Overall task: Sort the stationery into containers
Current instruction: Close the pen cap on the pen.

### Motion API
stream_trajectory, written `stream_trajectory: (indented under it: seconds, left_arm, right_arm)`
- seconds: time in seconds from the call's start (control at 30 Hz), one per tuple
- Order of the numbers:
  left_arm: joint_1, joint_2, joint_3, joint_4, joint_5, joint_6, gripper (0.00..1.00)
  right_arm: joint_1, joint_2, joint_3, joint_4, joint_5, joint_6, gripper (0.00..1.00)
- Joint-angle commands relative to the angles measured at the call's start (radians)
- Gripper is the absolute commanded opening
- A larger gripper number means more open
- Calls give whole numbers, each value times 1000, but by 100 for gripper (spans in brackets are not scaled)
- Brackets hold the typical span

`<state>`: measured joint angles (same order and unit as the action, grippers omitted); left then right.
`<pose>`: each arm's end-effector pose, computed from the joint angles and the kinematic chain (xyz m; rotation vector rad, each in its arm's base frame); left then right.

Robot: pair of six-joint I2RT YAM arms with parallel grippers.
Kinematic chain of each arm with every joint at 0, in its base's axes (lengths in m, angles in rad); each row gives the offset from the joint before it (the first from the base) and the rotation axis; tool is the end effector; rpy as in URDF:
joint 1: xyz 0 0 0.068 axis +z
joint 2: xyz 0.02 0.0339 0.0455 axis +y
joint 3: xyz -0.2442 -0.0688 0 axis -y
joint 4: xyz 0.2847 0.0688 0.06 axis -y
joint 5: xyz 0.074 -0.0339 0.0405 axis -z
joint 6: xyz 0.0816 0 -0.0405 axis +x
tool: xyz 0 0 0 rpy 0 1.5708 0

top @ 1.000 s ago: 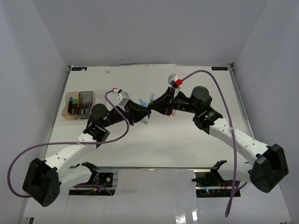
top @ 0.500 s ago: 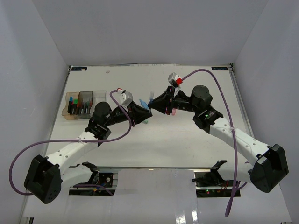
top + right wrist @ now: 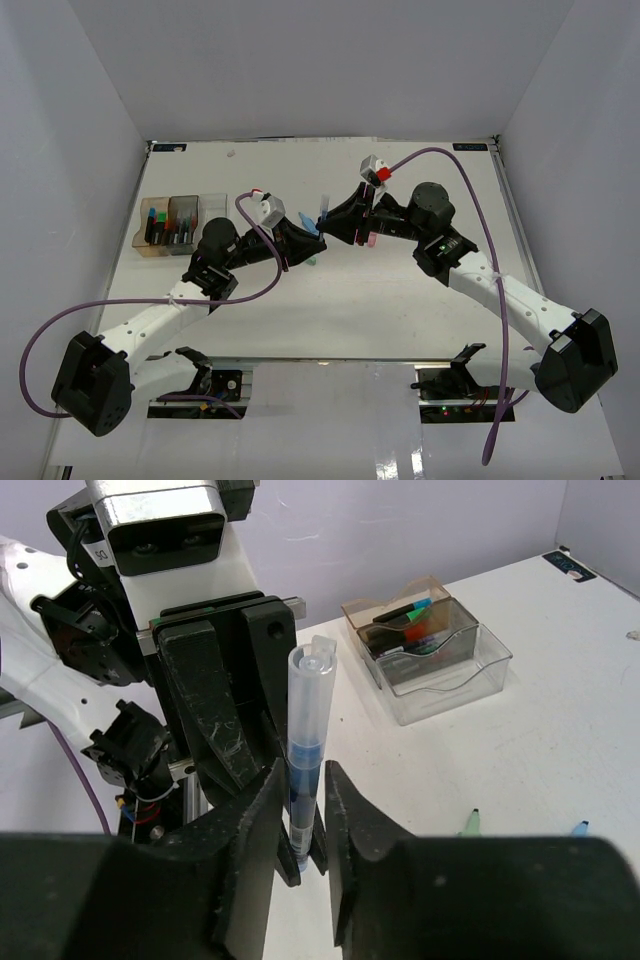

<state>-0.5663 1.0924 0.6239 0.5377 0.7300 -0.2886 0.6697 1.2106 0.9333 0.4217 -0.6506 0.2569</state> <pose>0.2435 -0.2193 0.2646 0.8310 1.4262 -1.2098 0.2529 0.2633 0.3418 -0.8616 1.3204 1.2020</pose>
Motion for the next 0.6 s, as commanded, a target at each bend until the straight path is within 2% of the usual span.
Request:
stream_trajectory:
  seconds: [0.0,0.1,0.57]
  left_arm:
    - [-3,-14,17,27,29,-6,7]
    - [-3,-14,14,41,37,-6,7]
    - [-3,-17,2,116,36,-46,6]
  right_arm:
    - [-1,-13,16,80,-3,2,30]
    - [-1,-10,4,106,-11,19,39]
    - [24,35,-7,167,-38,42,43]
